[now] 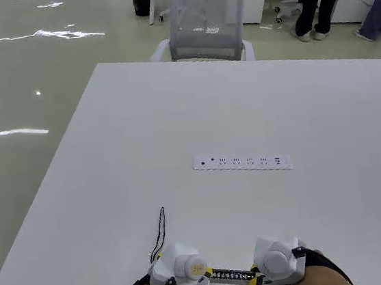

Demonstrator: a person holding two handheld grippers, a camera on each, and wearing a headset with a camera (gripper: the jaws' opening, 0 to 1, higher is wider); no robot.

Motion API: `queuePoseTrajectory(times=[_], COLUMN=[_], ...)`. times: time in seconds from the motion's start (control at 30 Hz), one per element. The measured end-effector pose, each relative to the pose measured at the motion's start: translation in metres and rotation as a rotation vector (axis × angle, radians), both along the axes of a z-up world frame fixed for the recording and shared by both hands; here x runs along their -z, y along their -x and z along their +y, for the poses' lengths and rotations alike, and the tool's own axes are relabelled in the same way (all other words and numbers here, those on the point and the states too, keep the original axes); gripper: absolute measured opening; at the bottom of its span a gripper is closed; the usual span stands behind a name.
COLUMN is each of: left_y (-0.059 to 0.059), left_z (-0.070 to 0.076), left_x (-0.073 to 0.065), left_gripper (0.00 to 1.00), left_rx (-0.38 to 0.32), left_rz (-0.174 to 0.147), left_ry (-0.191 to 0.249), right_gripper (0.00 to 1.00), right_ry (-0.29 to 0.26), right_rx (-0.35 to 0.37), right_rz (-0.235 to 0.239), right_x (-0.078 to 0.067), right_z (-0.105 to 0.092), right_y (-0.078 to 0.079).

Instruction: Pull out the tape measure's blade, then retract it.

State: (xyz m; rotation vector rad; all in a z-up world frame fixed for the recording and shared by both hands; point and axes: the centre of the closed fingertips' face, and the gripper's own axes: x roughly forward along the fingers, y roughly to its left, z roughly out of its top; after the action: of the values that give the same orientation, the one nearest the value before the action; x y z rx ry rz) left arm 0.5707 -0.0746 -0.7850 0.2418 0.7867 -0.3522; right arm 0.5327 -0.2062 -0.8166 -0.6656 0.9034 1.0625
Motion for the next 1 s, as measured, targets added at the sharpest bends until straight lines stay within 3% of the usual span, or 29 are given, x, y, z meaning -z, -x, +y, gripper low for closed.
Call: queuePoseTrajectory(times=[1.0], left_y=[-0.001], left_z=[-0.001], left_x=[0.001], left_gripper=[0.60], left_rx=[0.001], left_rz=[-0.001], left_ry=[0.003], right_gripper=[0.12], right_ry=[-0.021], right_rx=[-0.030], right_rz=[0.001], right_x=[0.001], right_z=[0.023], right_y=[-0.003])
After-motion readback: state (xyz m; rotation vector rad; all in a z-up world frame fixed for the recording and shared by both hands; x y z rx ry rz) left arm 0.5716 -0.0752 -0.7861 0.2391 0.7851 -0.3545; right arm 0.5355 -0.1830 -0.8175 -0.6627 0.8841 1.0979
